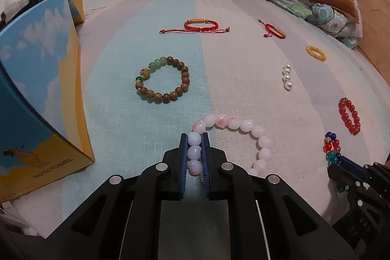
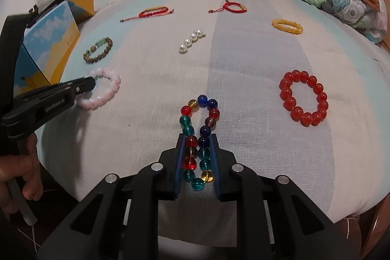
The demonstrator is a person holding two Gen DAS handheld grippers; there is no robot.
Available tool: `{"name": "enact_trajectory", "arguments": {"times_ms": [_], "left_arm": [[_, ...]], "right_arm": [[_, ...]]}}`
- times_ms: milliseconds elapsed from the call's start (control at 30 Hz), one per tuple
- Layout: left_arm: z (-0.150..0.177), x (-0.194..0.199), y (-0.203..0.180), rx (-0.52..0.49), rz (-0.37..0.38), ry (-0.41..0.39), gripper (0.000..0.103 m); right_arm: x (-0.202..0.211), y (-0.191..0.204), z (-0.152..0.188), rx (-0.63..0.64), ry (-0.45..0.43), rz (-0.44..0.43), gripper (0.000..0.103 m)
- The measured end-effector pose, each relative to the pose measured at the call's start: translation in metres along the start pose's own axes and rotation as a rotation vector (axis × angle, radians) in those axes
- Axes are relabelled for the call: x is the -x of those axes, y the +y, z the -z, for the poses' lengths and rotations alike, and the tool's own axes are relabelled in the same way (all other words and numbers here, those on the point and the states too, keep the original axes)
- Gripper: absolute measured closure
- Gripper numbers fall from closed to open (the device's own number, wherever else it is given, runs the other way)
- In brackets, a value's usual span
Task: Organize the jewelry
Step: 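Grasp the pink-white bead bracelet with left tool while right tool grasps multicolour bracelet, then carry both held bracelets over to the open white cardboard box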
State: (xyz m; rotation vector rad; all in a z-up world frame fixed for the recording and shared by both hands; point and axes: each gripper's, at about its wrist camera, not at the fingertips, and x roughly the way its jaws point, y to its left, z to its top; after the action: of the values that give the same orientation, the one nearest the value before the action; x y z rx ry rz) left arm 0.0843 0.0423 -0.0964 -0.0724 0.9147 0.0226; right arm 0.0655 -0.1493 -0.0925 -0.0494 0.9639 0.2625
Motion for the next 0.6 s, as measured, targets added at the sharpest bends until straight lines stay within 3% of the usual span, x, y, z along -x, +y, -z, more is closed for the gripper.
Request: {"name": "enact_trajectory", "arguments": {"times_ms": [67,100,133,600], "left_arm": [[0.001,0.008,0.001,0.004,0.008,-0.001,0.093],[0.001,0.013,0.001,0.006,0.013,-0.004,0.093],[0.000,0.017,0.000,0.007,0.014,-0.007,0.093],[-0.014,0.081,-0.017,-0.002,0.070,-0.047,0.094]], "right_arm": [[0.004,-0.001,-0.001,-0.006,-0.023,0.002,0.085],[0.007,-0.002,-0.001,-0.008,-0.034,0.003,0.093],[0.009,-0.003,-0.002,-0.007,-0.042,-0.002,0.094],[0.054,-0.027,-0.014,-0.116,-0.099,-0.027,0.094]]}}
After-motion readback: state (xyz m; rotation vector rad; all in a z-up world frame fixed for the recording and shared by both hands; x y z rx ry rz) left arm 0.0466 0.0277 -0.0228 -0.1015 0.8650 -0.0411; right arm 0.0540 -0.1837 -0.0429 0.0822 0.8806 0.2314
